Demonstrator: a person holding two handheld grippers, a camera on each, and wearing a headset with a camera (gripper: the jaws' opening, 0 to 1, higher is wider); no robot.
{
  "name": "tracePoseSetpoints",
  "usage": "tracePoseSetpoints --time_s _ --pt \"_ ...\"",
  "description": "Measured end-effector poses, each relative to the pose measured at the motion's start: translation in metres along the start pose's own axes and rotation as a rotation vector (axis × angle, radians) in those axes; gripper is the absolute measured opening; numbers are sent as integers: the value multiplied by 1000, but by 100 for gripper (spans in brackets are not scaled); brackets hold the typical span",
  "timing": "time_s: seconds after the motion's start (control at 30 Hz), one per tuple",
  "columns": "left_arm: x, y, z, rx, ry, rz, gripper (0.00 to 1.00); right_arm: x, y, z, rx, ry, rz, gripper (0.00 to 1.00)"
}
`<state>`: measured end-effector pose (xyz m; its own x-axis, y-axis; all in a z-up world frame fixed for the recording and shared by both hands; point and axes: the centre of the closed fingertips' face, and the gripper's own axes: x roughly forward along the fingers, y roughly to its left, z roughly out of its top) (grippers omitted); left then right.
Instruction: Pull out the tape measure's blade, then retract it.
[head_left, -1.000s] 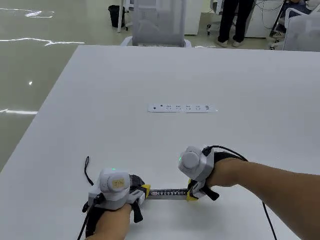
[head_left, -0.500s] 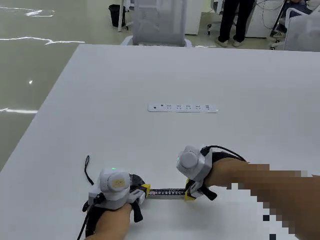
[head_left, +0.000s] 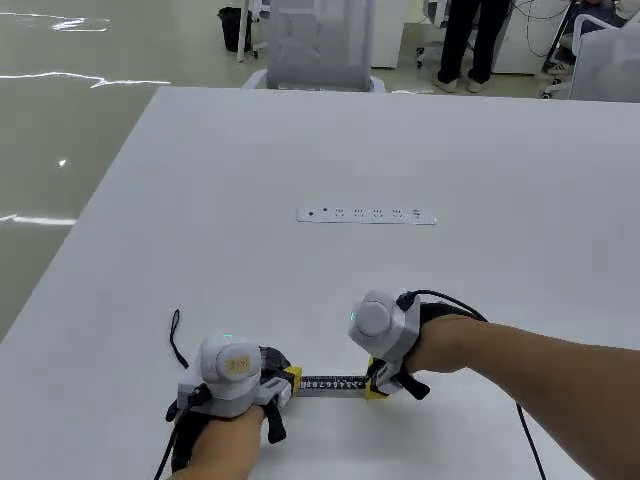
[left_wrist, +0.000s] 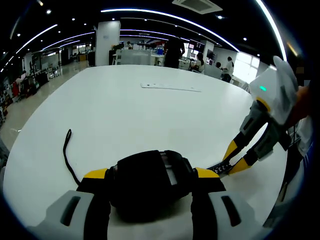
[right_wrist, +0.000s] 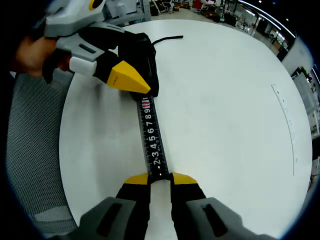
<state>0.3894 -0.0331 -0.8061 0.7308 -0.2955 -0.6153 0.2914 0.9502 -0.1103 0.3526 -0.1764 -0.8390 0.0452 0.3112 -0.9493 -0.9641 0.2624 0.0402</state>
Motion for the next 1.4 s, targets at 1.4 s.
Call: tracePoseSetpoints --time_s 1.4 --pt "0 0 0 -3 -6 -6 62 7 5 22 -24 -30 9 15"
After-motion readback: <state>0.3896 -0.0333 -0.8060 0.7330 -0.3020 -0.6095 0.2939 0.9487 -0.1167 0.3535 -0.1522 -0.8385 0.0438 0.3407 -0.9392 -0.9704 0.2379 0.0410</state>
